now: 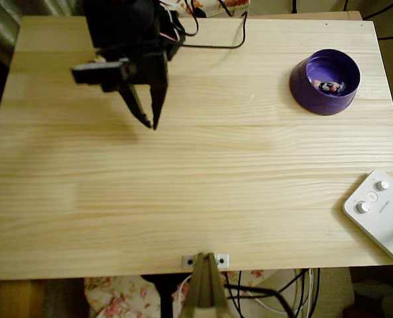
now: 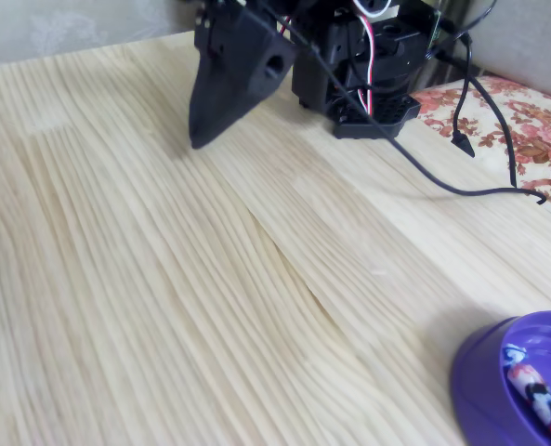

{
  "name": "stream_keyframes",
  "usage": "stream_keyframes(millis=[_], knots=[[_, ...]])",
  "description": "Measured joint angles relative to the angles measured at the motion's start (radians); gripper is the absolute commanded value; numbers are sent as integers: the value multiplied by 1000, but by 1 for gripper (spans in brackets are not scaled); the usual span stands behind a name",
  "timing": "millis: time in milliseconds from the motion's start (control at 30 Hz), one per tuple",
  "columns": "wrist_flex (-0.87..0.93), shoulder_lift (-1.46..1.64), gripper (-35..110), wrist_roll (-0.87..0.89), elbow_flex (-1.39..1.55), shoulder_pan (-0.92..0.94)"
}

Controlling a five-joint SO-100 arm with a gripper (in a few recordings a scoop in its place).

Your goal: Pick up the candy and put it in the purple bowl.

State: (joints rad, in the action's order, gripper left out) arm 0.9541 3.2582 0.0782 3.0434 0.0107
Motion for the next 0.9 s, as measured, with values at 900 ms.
stream_keyframes(millis=[900], knots=[[5,28,0,5,0,2]])
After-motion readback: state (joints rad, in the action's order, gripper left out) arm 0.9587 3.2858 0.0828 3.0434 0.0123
